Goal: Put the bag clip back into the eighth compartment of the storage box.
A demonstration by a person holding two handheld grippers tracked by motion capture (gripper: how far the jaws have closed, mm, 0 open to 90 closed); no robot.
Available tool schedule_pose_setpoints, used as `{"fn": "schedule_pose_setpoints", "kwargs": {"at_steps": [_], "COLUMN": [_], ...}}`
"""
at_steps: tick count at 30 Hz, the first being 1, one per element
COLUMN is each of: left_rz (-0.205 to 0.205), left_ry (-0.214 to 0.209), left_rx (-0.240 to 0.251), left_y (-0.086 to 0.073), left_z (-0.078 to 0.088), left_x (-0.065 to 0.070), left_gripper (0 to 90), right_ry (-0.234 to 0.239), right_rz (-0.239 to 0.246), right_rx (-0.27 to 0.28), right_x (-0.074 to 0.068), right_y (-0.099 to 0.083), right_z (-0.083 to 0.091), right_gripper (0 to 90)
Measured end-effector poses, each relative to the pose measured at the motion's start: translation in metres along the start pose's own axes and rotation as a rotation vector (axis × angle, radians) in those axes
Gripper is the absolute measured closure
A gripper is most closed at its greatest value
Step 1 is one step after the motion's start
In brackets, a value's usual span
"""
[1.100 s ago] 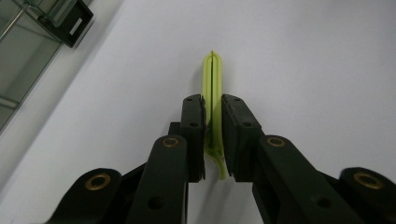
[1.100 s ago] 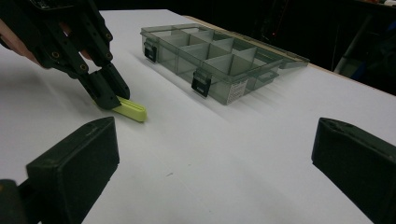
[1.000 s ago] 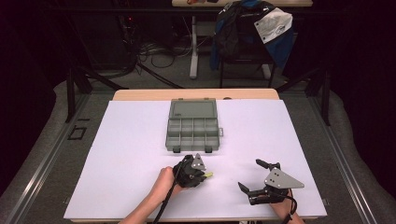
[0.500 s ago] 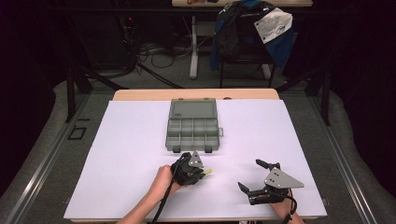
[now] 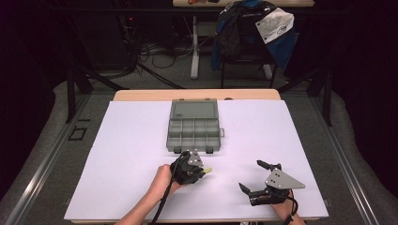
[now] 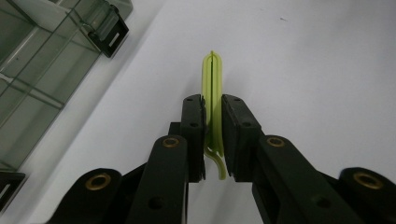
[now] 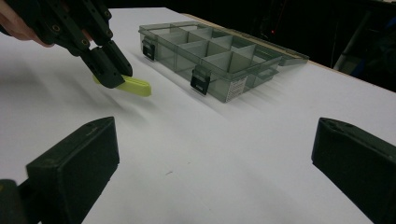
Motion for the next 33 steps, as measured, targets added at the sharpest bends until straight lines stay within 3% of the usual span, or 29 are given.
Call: {"fn": "schedule_pose_setpoints", "kwargs": {"at_steps": [15, 33], "left_rz": [-0.005, -0.004], "left_ry": [0.022, 0.046], "left_rx": [0.003, 0.021], "left_y": [0.008, 0.023], "left_z": [0.006, 0.016], "left_x": [-0.006, -0.016], "left_gripper": [79.6, 79.7], "right_ry": [-0.027, -0.027], "right_rz": [0.005, 0.000], "right_rx": [0.018, 0.012], "right_x": [0.001, 0.002], "right_y": [0.002, 0.001], "right_z": [0.003, 0.003], "right_gripper": [0.4, 0.4]}}
Point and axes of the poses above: each handheld gripper's, and its own axes: z roughly backward along the jaws, y roughly out of its top, x roughly to its right, the point moved 7 cm from there along -z, roughly forward along the jaws
